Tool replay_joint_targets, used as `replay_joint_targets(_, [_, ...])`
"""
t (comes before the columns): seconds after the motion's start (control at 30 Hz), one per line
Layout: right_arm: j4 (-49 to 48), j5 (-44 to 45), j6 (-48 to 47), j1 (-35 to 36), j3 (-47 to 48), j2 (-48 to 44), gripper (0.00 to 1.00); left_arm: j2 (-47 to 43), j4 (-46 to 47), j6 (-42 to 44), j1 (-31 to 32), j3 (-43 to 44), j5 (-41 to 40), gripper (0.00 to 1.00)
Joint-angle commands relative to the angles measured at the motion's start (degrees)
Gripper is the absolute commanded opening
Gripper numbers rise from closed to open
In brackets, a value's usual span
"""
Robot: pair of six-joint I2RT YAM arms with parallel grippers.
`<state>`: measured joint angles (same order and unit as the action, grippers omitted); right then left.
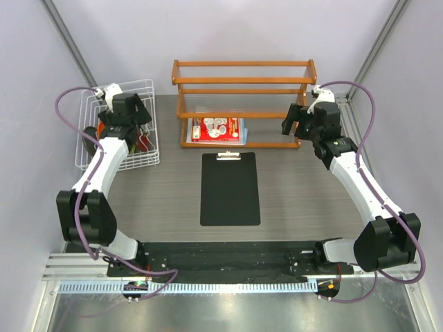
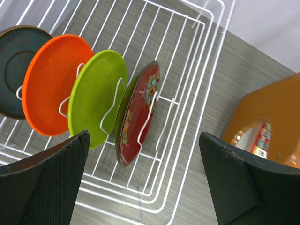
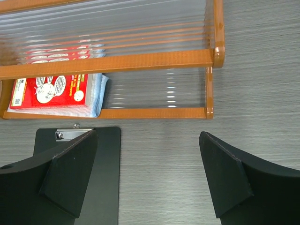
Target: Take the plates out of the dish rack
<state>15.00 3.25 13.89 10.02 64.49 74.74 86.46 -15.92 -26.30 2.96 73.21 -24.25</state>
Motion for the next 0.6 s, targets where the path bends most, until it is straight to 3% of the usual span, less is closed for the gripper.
replay_joint_targets(0.0, [-2.0,-0.3,-1.7,0.2,0.0,-0.5,0.93,3.6,4.6,1.5,-0.5,3.4,-4.4,0.96])
replay_joint_targets(0.2, [-2.0,0.4,-2.2,0.2,0.2,1.4,0.86,9.9,2.7,1.2,-1.3,7.4,-2.7,0.88])
replay_joint_targets(0.5, [-2.2,0.0,-2.5,0.2,0.5,3.4,0.85,11.5,4.6,-2.3,-4.4,3.8,-0.5,0.83])
replay_joint_targets(0.57, [-2.2,-0.1,-2.6,0.2,0.5,3.7,0.83,12.2,4.7,-3.0,-5.0,3.6,0.3,0.77])
